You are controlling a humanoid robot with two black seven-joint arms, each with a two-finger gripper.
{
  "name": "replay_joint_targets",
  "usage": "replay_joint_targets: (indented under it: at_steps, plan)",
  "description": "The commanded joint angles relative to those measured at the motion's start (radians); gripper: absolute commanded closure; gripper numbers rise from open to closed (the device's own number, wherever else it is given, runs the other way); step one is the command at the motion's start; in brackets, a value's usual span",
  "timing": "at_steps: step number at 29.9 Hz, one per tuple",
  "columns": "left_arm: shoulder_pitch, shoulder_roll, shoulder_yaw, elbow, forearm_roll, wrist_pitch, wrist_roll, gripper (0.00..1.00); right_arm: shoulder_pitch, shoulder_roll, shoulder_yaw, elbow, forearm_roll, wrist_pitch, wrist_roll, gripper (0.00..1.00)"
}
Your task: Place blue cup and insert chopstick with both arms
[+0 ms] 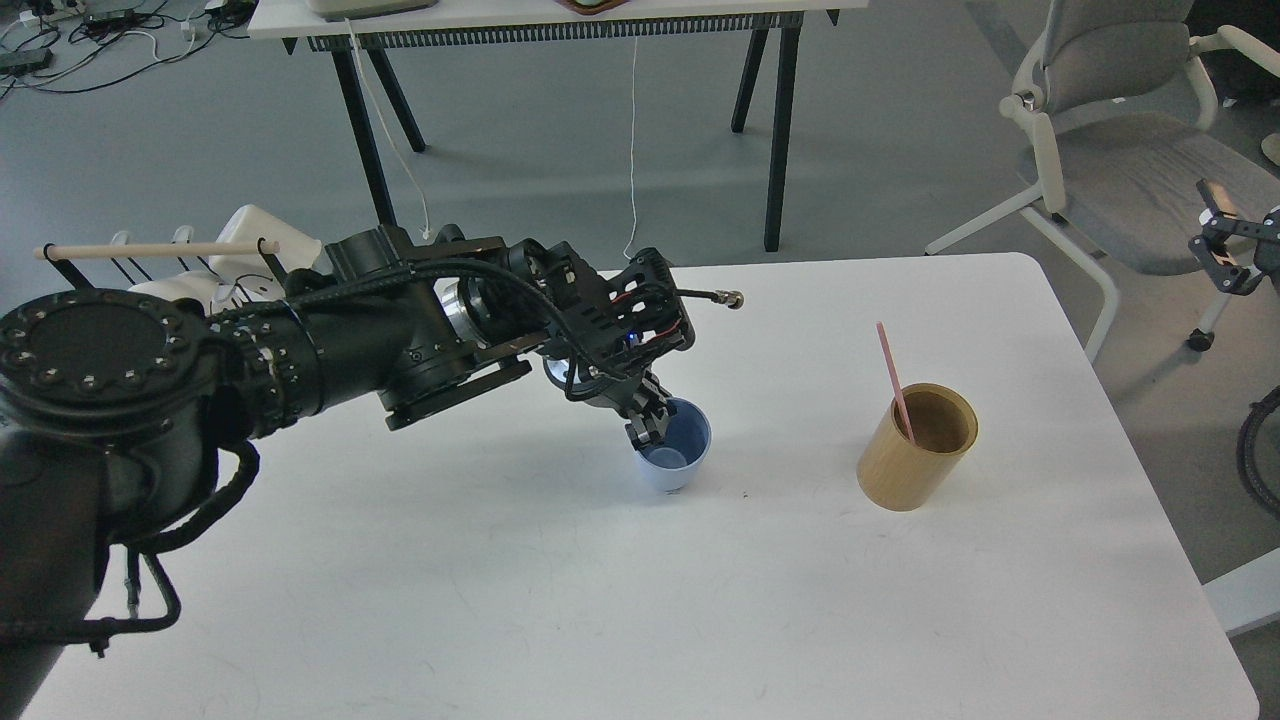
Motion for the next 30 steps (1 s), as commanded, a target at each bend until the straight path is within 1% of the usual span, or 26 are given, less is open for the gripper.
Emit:
replay_joint_targets:
  at_steps: [1, 3, 5, 6, 8, 10, 13, 15, 17, 20, 23, 25, 27, 30]
  plan:
    - [0.001, 0.000, -0.003, 0.002, -0.003, 0.000, 0.000, 0.78, 0.000, 0.003, -0.001, 0.001, 0.000, 0.000, 0.000, 0.01]
    - [0.001, 0.000, -0.003, 0.002, -0.005, 0.000, 0.000, 0.71, 0.000, 0.005, -0.002, 0.004, 0.000, 0.000, 0.000, 0.01]
    - [0.003, 0.000, -0.008, 0.002, -0.008, 0.000, 0.000, 0.55, 0.000, 0.005, -0.004, 0.007, 0.000, 0.000, 0.000, 0.01]
    - [0.002, 0.000, -0.012, 0.002, -0.008, 0.000, 0.000, 0.50, 0.000, 0.005, -0.005, 0.007, 0.000, 0.000, 0.000, 0.01]
    - [0.001, 0.000, -0.031, 0.003, -0.018, 0.000, 0.000, 0.46, 0.000, 0.005, -0.008, 0.010, 0.000, 0.000, 0.000, 0.01]
    - [0.001, 0.000, -0.072, 0.011, -0.066, 0.000, 0.000, 0.37, 0.000, 0.005, -0.014, 0.009, -0.002, 0.000, 0.000, 0.01]
    - [0.005, 0.000, -0.130, -0.002, -0.141, 0.000, 0.000, 0.30, 0.004, 0.005, -0.028, 0.004, -0.014, 0.000, -0.005, 0.01]
    - [0.012, 0.018, -0.169, -0.002, -0.188, 0.000, 0.000, 0.23, 0.016, -0.006, -0.065, 0.004, -0.023, 0.000, -0.011, 0.01]
    - [0.032, 0.046, -0.242, 0.003, -0.274, 0.000, 0.000, 0.16, 0.058, -0.006, -0.126, 0.012, -0.072, 0.000, -0.012, 0.01]
    - [0.070, 0.116, -0.380, 0.005, -0.449, 0.000, 0.000, 0.11, 0.194, -0.008, -0.224, 0.030, -0.248, 0.000, -0.011, 0.01]
    - [0.127, 0.164, -0.503, 0.005, -0.654, 0.000, 0.000, 0.11, 0.277, -0.015, -0.268, 0.102, -0.440, 0.000, -0.008, 0.01]
    - [0.155, 0.186, -0.572, 0.005, -0.802, 0.000, 0.000, 0.11, 0.299, -0.034, -0.268, 0.196, -0.556, 0.000, -0.008, 0.01]
    - [0.185, 0.222, -0.627, 0.005, -0.963, 0.000, 0.000, 0.11, 0.308, -0.061, -0.269, 0.329, -0.699, 0.000, -0.008, 0.01]
    - [0.236, 0.265, -0.673, -0.002, -1.165, 0.000, 0.000, 0.07, 0.303, -0.110, -0.277, 0.533, -0.988, 0.000, -0.005, 0.01]
